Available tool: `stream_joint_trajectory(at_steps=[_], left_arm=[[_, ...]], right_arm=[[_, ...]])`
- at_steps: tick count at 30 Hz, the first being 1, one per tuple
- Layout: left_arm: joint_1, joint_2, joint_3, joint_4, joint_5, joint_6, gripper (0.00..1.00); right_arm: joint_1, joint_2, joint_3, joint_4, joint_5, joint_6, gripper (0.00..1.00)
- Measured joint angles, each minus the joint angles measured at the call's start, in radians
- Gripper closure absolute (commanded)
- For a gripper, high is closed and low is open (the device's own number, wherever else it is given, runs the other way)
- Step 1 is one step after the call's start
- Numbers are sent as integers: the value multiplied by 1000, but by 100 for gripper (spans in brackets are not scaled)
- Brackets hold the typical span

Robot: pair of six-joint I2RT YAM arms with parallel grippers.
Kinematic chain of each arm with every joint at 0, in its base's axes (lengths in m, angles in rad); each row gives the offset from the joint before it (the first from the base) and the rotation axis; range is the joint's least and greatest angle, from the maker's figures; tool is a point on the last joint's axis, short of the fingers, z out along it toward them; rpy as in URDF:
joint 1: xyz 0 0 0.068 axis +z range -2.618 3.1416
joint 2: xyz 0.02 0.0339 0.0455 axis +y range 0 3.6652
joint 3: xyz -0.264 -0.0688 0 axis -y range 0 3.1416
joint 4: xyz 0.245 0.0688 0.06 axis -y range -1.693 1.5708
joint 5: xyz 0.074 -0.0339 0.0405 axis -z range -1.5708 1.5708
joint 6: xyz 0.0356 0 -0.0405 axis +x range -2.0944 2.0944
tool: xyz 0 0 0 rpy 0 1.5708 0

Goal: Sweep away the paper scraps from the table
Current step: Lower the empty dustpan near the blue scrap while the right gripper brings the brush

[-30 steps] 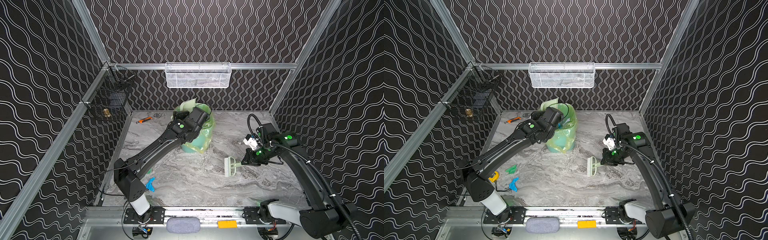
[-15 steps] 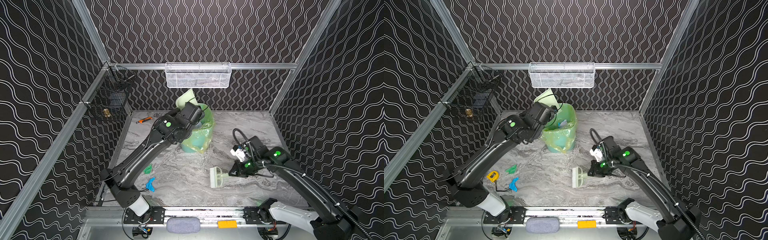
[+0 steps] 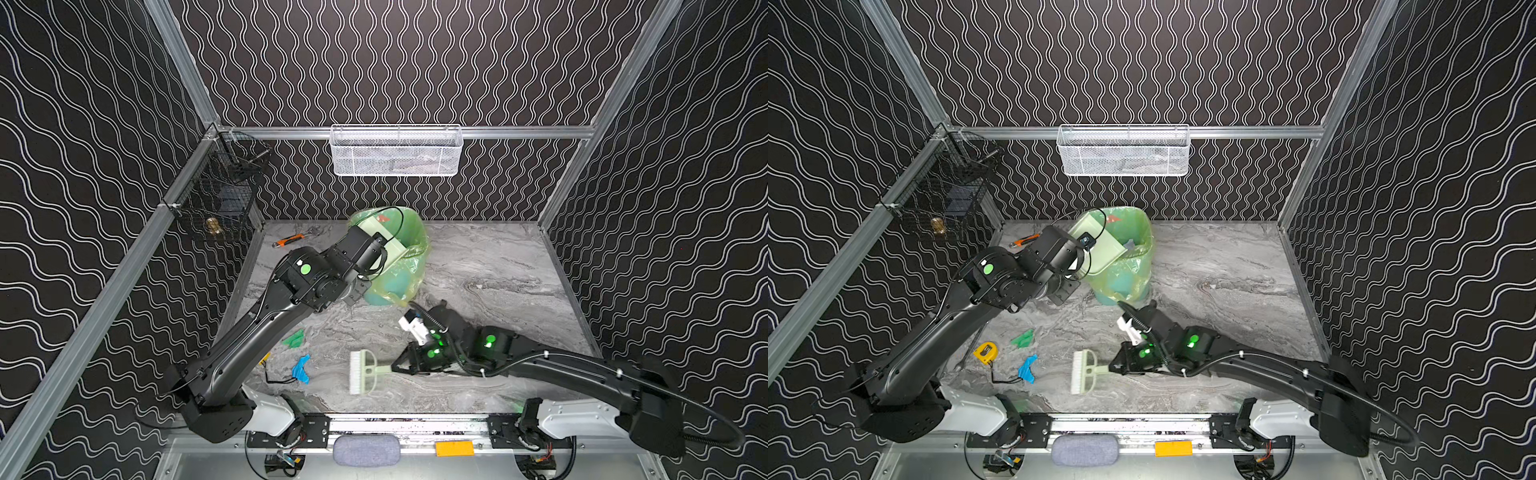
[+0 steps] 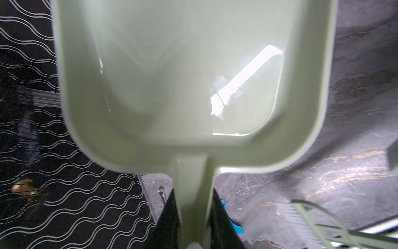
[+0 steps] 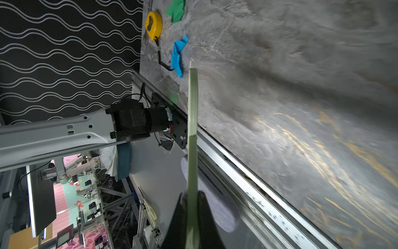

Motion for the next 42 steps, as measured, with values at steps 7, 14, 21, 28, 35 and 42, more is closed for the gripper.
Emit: stream_joint_trajectory(at_steps=[7,14,21,28,35,42], left_arm=[[0,-48,-24,3,116,-45,90],[0,-71,-45,12,198,-47,90],[0,-103,-85,18,219,-51,90],[0,-134,-119,17,229,-56,90],[0,-152,-127,16,231,-76,90],[1,-172,-127,2,222,-77,90]], right_arm=[[73,189,68,220,43,76,100],[85,346,194,308,70,95,100],[86,494,298,354,63,121,100],[87,617,348,396,30,154,100],[81,658,343,392,25,183,100],[39,534,209,347,28,205,100]])
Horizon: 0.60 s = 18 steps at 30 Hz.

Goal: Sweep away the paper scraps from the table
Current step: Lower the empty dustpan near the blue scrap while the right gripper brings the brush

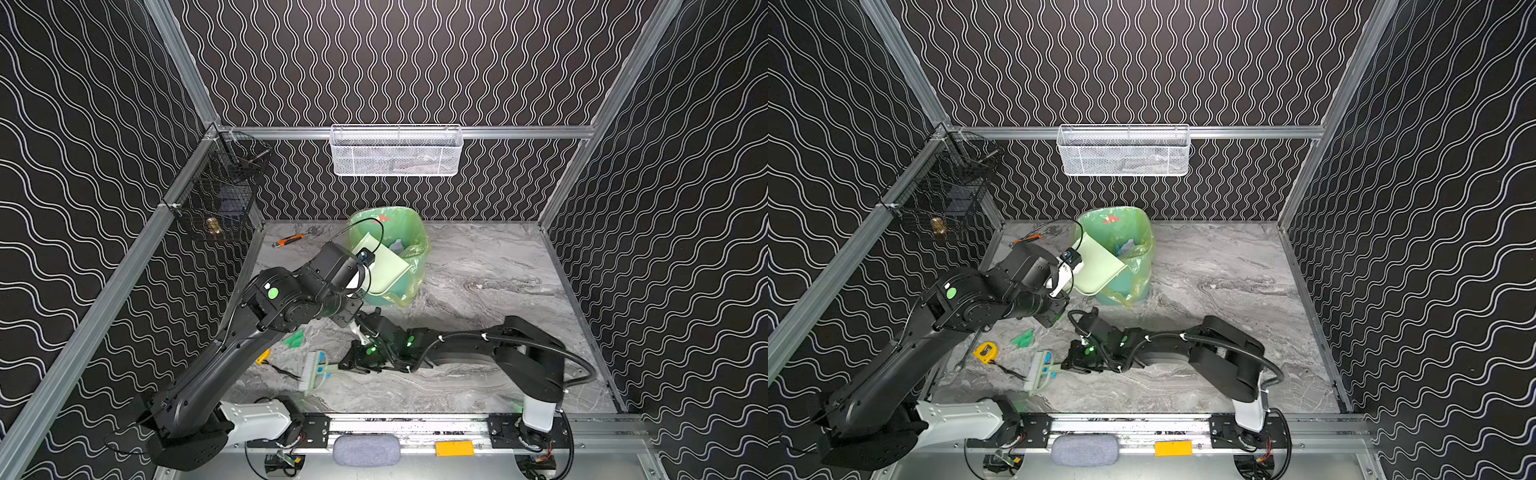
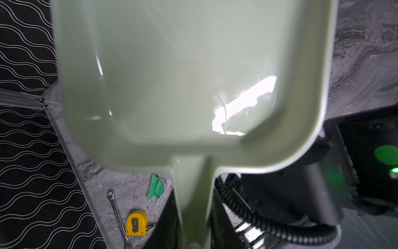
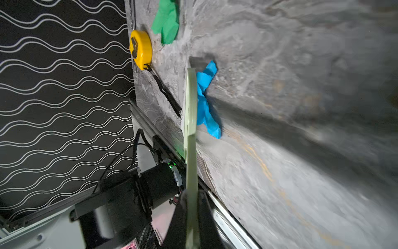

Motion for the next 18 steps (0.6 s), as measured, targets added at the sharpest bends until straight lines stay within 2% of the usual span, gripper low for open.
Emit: stream_joint_trajectory(at_steps=[12,15,18], left_arm=[[0,-32,0,-53,-2,0,89],[0,-35,10,-67,-2,0,89],[0,-35,17,-76,6,0,89]], right_arm=[[-84,-351,-235,-225,43,-29,100],[-90,-424,-239,-291,50,-42,100],[-89,-436,-197,-331,49,-63,100]])
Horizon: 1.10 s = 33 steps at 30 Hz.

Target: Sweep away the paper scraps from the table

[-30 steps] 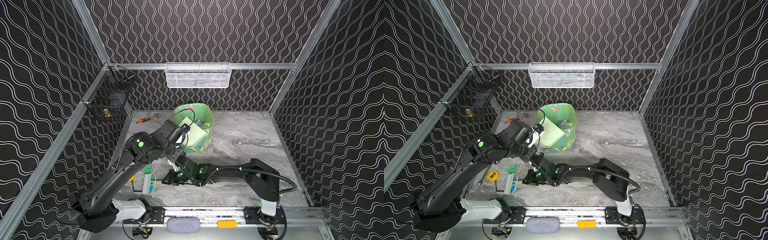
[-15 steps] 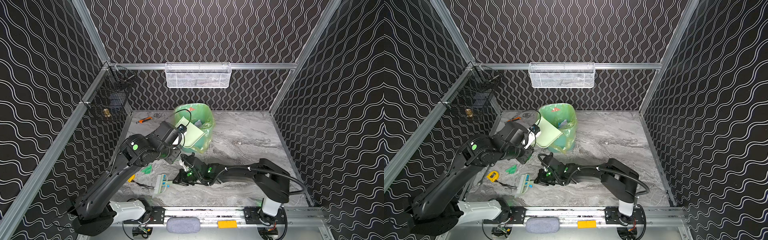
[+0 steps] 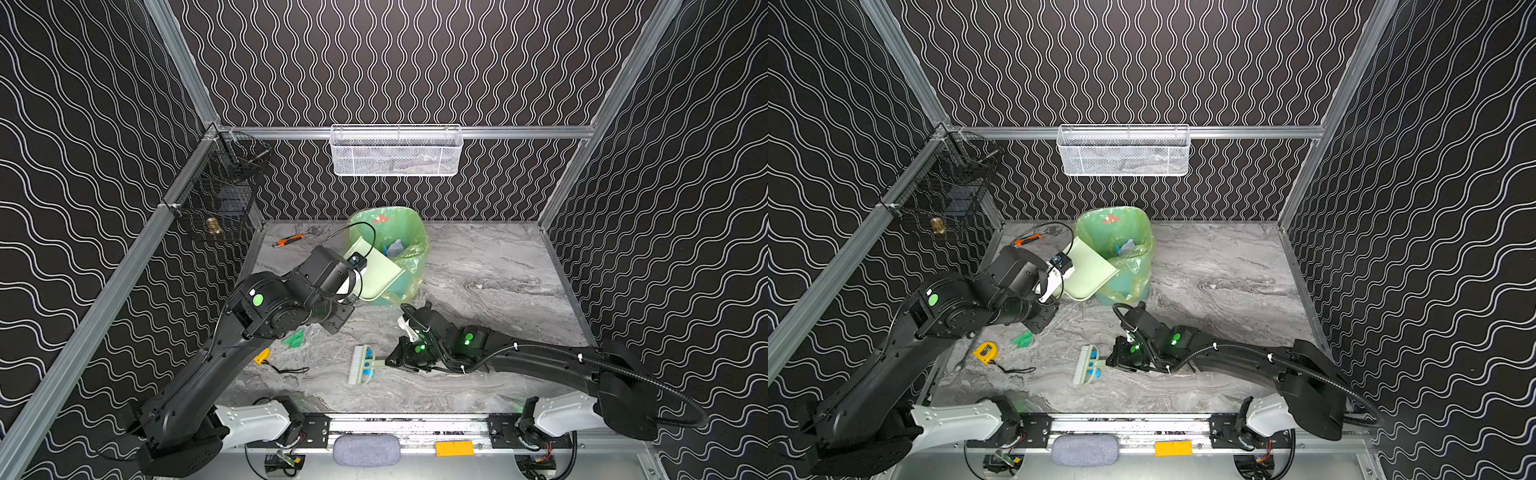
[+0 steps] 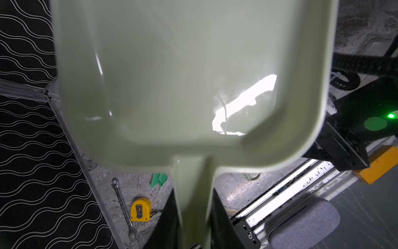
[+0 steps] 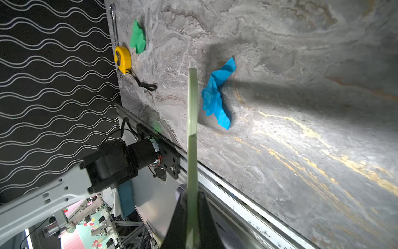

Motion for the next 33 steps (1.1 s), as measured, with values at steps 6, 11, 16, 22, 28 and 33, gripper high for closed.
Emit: stream_joint_trajectory(at_steps=[6,11,16,22,28,33], left_arm=[[-1,-14,0,-16,46,-3,88],[-5,-34,-18,-30,94,-13,88],[-37,-43,-62,-49,131,-20,88],[-129,-43,-80,-65,154,-36,88],[-255,-12,-95,-74,148,-65,88],[-351,14,-114,-72,128,-98,88]], right_arm=[[0,93,51,2,-20,-35,100],[-33,140,76,-2,-26,-77,100],[-100,79,3,-40,-43,-129,100],[-179,-48,-79,-151,-74,-199,100],[-272,-162,-106,-301,-91,-276,100],[-342,-230,-108,-428,-92,-341,100]])
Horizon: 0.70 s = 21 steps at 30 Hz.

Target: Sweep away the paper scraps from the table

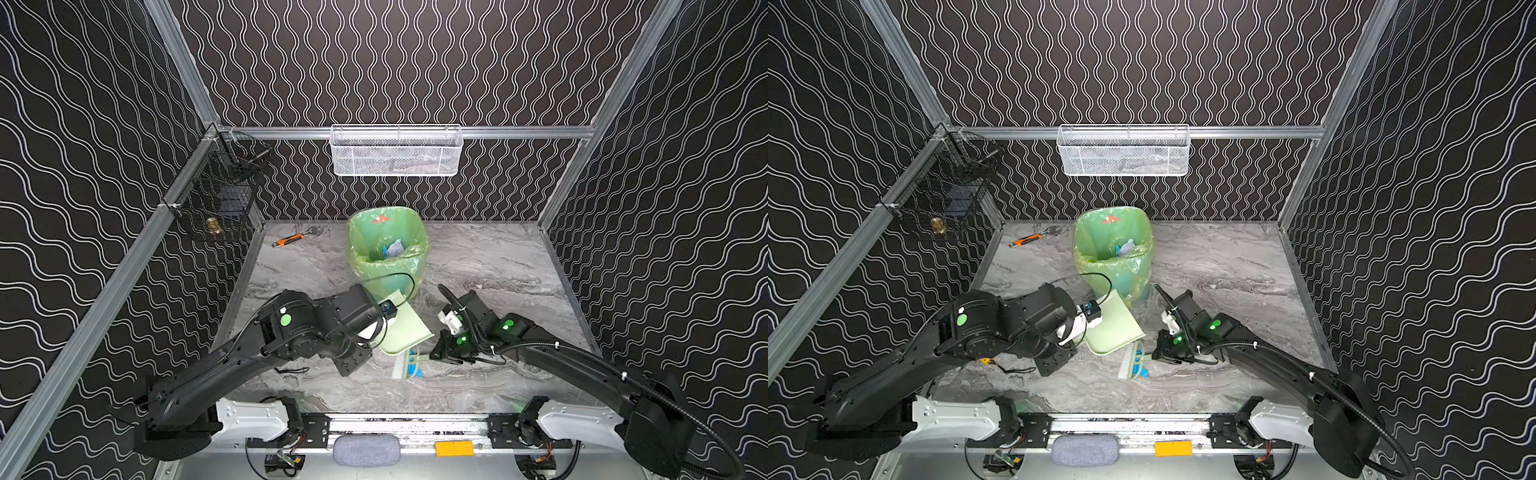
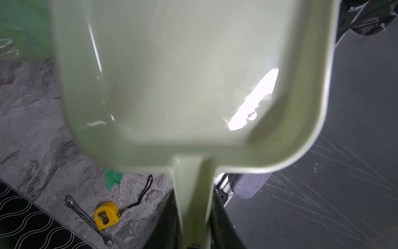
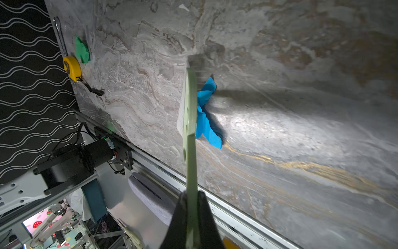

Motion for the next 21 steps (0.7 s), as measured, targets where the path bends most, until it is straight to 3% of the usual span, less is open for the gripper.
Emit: stream_joint_trajectory(at_steps=[6,14,21], left_arm=[[-88,13,-104,30,-9,-41,87],[-118,-7,-302,95,8,-128,87],[-147,62,-422,180,40,-172,88]], right_arm=[[-59,-66,33,-146,6,-58,100],[-124,-111,190,-351,68,-133,100],[-144,-11,375,-510,192,-217,100]])
